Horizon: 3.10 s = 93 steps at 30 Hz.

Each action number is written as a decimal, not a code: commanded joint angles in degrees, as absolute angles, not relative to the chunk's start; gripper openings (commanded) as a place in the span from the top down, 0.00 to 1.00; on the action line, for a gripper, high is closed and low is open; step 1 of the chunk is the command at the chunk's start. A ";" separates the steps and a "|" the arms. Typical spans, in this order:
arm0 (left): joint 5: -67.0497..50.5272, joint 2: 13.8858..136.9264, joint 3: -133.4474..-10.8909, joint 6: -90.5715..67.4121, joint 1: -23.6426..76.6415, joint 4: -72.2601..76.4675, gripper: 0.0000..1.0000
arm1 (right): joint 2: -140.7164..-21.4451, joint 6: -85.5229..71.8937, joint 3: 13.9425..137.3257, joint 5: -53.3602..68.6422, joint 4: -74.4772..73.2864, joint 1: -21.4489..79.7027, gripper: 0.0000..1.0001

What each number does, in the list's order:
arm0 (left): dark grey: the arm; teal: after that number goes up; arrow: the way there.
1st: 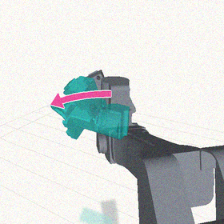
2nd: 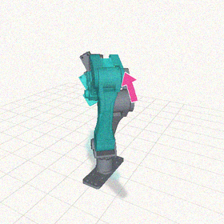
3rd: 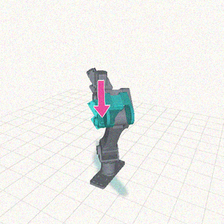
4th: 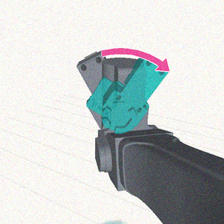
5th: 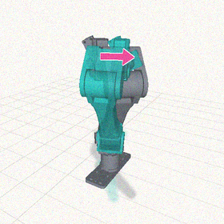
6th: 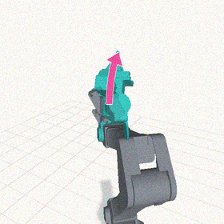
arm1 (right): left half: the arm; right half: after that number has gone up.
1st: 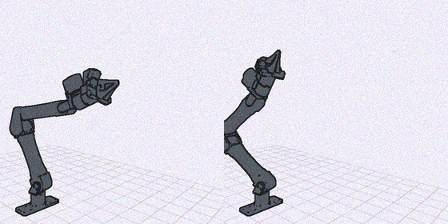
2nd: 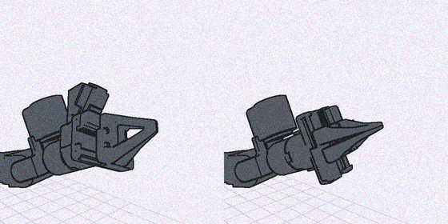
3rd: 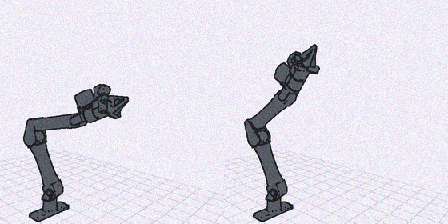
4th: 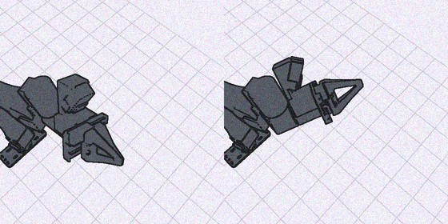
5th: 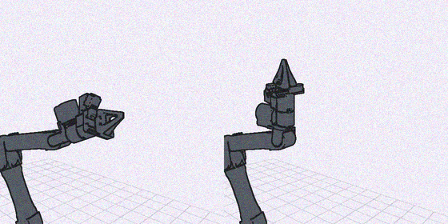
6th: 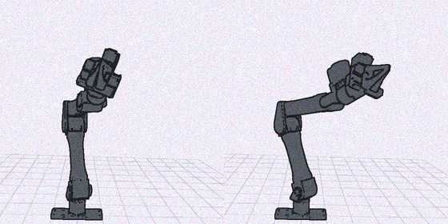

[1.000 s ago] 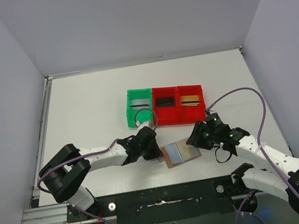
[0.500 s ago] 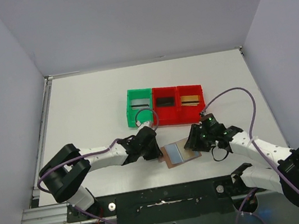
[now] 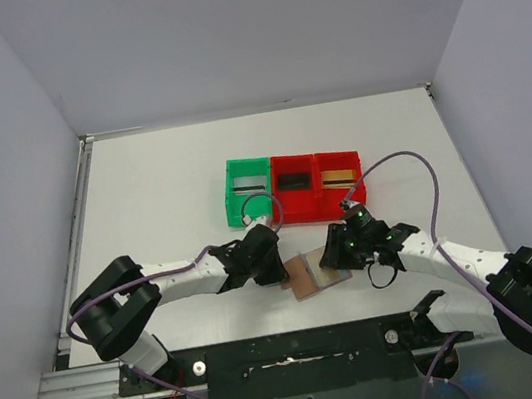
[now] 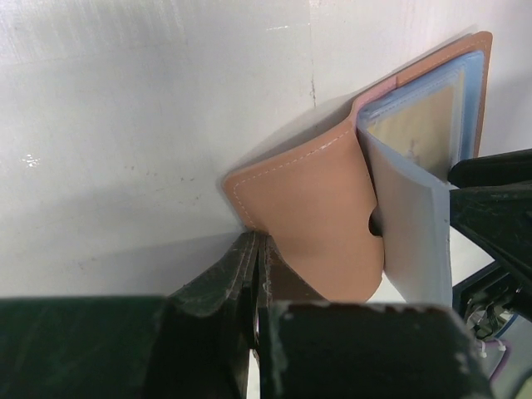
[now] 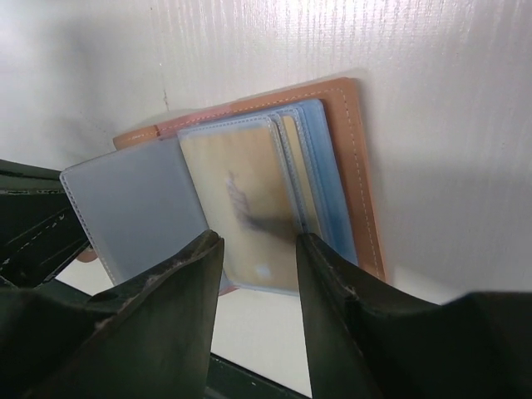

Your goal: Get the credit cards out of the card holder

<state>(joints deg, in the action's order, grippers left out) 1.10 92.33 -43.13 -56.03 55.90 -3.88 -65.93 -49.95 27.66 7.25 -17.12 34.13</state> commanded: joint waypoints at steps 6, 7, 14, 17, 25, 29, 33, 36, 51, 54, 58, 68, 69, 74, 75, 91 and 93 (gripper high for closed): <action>0.35 93.69 -44.78 -54.58 56.17 -5.70 1.00 | -62.02 -53.75 27.85 8.70 -12.68 35.77 0.60; 0.29 93.77 -44.74 -54.58 56.16 -5.71 1.00 | -61.44 -54.11 27.67 9.07 -12.32 35.77 0.60; 0.32 93.95 -45.24 -54.41 56.16 -6.22 1.00 | -59.35 -55.94 26.91 6.83 -14.67 35.77 0.57; 0.57 93.72 -45.36 -54.25 56.16 -6.83 1.00 | -58.47 -55.71 28.52 -0.53 -21.30 35.41 0.52; 0.49 93.68 -45.69 -53.97 56.16 -6.95 1.00 | -59.48 -51.00 30.79 -1.79 -24.59 34.45 0.47; 0.37 93.93 -45.96 -53.98 56.16 -6.86 1.00 | -60.52 -51.21 29.39 1.88 -20.52 34.77 0.49; 0.20 93.87 -46.01 -53.96 56.16 -6.77 1.00 | -61.28 -51.07 28.99 2.72 -19.01 34.96 0.52; 0.18 93.87 -45.92 -53.96 56.16 -6.77 1.00 | -62.41 -50.63 29.18 3.12 -18.80 35.07 0.54; 0.00 94.04 -46.02 -53.88 56.16 -6.94 1.00 | -66.44 -50.36 33.32 -3.09 -23.89 39.56 0.51; 0.00 94.04 -45.90 -53.90 56.16 -6.94 1.00 | -65.21 -50.27 34.45 -3.87 -24.97 39.71 0.51; 0.00 93.96 -45.80 -53.96 56.16 -6.94 1.00 | -64.33 -49.99 35.35 -6.25 -26.96 39.73 0.50; -0.11 93.96 -46.06 -53.90 56.16 -6.86 1.00 | -68.21 -49.42 35.42 -6.03 -26.51 39.81 0.50; -0.17 93.96 -46.06 -53.88 56.16 -6.86 1.00 | -68.61 -49.26 35.30 -5.28 -25.97 39.88 0.50; -0.11 94.12 -46.05 -53.79 56.16 -6.86 1.00 | -69.50 -49.22 34.77 -3.56 -23.88 40.35 0.55; -0.16 94.13 -45.98 -53.79 56.14 -6.81 1.00 | -69.52 -49.22 34.99 -3.76 -24.01 40.63 0.56; -0.35 93.87 -45.57 -54.05 56.17 -6.44 1.00 | -67.61 -48.67 38.17 -5.23 -27.46 42.26 0.68; -0.39 93.93 -45.59 -54.05 56.16 -6.37 1.00 | -67.67 -48.77 38.60 -5.80 -28.24 42.40 0.69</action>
